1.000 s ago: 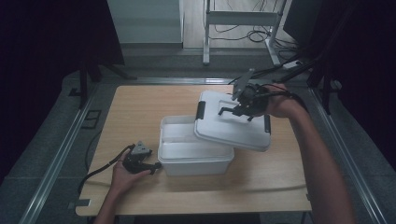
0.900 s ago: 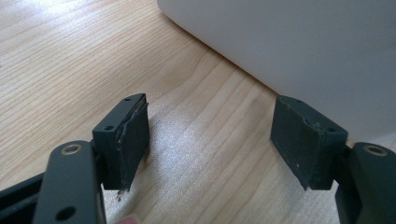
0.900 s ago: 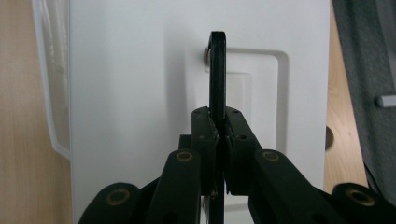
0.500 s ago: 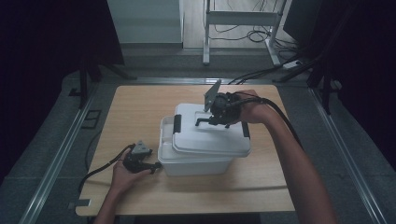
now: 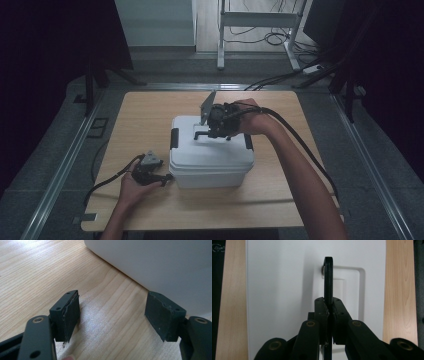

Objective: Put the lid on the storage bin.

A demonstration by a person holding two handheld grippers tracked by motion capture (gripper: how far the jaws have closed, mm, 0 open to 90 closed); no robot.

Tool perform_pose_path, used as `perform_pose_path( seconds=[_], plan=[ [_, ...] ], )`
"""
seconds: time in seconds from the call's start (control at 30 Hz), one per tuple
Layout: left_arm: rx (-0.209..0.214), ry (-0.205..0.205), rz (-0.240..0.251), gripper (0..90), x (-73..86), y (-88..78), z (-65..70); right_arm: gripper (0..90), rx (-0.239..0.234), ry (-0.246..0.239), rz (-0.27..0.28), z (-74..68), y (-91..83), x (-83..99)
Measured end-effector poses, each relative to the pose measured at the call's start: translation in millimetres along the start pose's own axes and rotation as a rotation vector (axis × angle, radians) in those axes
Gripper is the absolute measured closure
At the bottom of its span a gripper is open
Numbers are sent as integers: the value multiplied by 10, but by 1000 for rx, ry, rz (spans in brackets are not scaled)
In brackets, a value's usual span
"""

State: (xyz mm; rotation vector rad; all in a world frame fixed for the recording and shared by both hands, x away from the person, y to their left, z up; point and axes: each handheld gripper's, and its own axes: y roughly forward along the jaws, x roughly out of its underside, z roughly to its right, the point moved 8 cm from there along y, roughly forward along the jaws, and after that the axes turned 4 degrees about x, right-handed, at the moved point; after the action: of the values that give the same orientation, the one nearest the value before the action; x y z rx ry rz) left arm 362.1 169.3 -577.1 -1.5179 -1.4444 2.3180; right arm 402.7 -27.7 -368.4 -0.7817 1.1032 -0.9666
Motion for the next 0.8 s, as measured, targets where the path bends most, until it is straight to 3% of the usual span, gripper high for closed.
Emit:
perform_pose_path(
  seconds=[0.27, 0.6, 0.67, 0.8],
  plan=[
    [1, 2, -1, 281, 1, -2, 0, 839, -8, -6, -29, -20, 154, -53],
    [1, 3, -4, 282, 2, -3, 0, 836, -19, -19, -32, -77, 215, -85],
    [1, 2, -3, 282, 2, -3, 1, 828, -28, 0, -37, -79, 242, -79],
    [4, 2, -4, 281, 2, -4, -1, 665, -25, 21, -28, -58, 234, -43]
  ],
)
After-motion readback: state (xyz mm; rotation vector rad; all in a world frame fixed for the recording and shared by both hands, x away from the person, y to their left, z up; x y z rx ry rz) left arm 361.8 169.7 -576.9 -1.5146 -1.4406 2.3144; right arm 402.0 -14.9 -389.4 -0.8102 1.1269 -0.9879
